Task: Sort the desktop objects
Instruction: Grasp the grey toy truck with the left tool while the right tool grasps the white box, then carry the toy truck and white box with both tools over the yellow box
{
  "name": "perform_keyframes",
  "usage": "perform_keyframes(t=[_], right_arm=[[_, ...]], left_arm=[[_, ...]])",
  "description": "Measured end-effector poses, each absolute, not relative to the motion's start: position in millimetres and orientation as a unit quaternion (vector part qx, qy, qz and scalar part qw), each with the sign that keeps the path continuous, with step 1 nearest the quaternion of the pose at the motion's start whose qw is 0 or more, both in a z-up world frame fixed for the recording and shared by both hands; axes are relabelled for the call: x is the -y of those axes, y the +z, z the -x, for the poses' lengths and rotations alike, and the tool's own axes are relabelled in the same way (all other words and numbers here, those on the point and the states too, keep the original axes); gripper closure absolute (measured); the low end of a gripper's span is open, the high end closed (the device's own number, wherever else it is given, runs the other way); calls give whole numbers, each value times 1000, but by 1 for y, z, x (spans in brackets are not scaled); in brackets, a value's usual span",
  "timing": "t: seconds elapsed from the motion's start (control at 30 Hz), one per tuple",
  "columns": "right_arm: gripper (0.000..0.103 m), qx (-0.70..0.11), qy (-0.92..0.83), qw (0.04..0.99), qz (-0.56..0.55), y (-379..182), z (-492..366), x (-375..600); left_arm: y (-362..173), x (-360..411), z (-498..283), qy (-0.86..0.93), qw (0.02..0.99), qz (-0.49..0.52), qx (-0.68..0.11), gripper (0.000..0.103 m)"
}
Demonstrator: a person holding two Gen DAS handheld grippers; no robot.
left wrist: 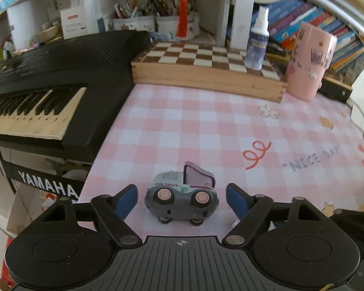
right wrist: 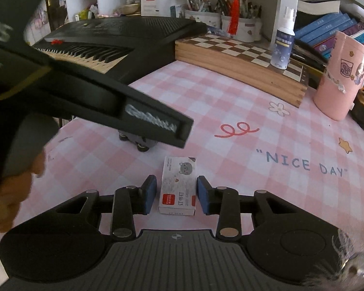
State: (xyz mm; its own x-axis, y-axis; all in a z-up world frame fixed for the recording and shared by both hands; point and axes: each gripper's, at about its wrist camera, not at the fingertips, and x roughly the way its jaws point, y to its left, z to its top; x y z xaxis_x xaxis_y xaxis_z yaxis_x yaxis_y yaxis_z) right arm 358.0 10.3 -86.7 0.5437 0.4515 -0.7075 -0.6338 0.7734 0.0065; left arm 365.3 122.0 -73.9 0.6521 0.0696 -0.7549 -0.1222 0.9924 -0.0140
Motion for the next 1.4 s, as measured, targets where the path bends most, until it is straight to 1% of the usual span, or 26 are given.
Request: perform_keyframes(t=[0.07, 0.1, 0.13, 0.23, 0.43, 0.53, 0.67, 0.87, 1.03, 1.4], right_arm=[[69, -359, 313, 870, 127, -87, -358, -11], [69, -358, 314, 870, 129, -87, -357, -11], [75, -357, 316, 869, 129, -87, -357, -11], [75, -358, 321, 867, 134, -86, -355, -11], [75, -356, 306, 874, 122, -70, -347, 1], [75, -344, 295, 884, 112, -53, -339, 12], [75, -329, 281, 897, 87, -26, -323, 30], [75, -301, 268, 913, 68, 12, -283, 55], [75, -294, 248, 922, 39, 25, -244, 68], [75, -318, 182, 930, 10, 20, -160, 83]], left_arm=[[-79, -122, -367, 50, 906, 27, -420, 38], [-80, -123, -366, 49, 906, 28, -419, 38], [-80, -123, -364, 48, 907, 30, -418, 38], [-75, -126, -357, 46, 910, 46, -410, 39], [-47, -131, -327, 39, 920, 82, -381, 38], [-31, -131, -304, 34, 926, 95, -363, 38], [-8, -123, -267, 28, 940, 86, -329, 38], [19, -117, -215, -1, 950, 105, -294, 38], [23, -113, -182, -23, 952, 106, -285, 38], [15, -108, -110, -56, 945, 114, -301, 38]])
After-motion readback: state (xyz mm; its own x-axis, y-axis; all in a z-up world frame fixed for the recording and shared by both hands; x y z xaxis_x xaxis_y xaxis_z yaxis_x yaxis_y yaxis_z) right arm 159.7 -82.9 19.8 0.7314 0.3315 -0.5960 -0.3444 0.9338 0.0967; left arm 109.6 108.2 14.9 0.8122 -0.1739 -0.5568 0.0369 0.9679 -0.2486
